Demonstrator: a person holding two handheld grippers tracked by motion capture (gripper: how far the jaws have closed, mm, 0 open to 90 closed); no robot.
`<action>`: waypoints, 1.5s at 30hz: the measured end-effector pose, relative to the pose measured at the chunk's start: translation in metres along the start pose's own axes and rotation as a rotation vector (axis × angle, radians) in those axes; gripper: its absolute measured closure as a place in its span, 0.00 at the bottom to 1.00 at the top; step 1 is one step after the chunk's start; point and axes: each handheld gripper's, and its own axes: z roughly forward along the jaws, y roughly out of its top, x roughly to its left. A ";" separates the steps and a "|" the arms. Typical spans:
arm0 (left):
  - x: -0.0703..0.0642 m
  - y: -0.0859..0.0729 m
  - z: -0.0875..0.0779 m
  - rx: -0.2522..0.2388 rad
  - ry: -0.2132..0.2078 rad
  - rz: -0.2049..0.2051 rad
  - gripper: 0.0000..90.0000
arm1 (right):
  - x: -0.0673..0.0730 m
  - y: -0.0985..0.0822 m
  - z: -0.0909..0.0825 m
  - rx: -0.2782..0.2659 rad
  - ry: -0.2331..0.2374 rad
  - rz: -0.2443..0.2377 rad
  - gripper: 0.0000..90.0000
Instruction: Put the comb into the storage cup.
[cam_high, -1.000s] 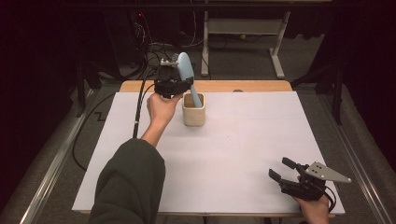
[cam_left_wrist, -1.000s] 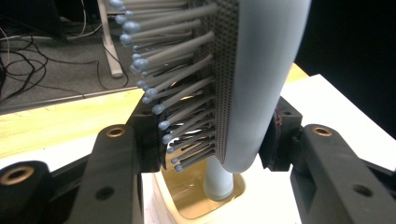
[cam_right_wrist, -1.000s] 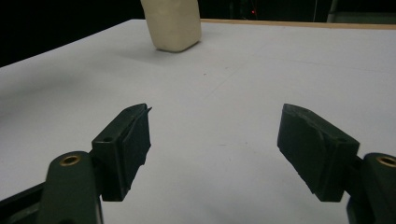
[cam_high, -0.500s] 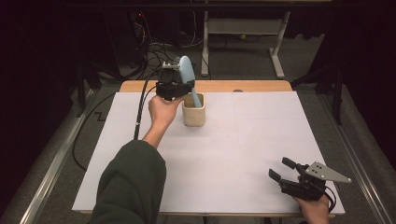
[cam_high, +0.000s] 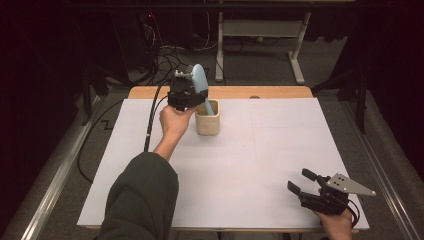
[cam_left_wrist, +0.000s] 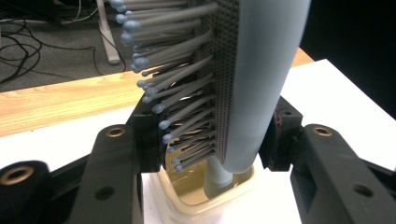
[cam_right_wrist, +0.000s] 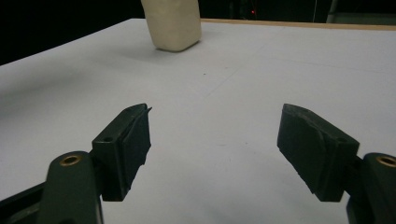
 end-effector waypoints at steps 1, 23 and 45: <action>0.000 0.000 0.000 0.001 0.000 0.001 0.57 | 0.000 0.000 0.000 0.000 0.000 0.000 0.29; 0.004 -0.012 0.006 0.014 0.002 -0.009 0.57 | 0.001 0.000 0.001 0.000 0.007 0.001 0.29; 0.001 -0.018 0.013 0.028 0.005 0.000 0.57 | 0.001 0.000 0.001 0.002 0.004 0.000 0.29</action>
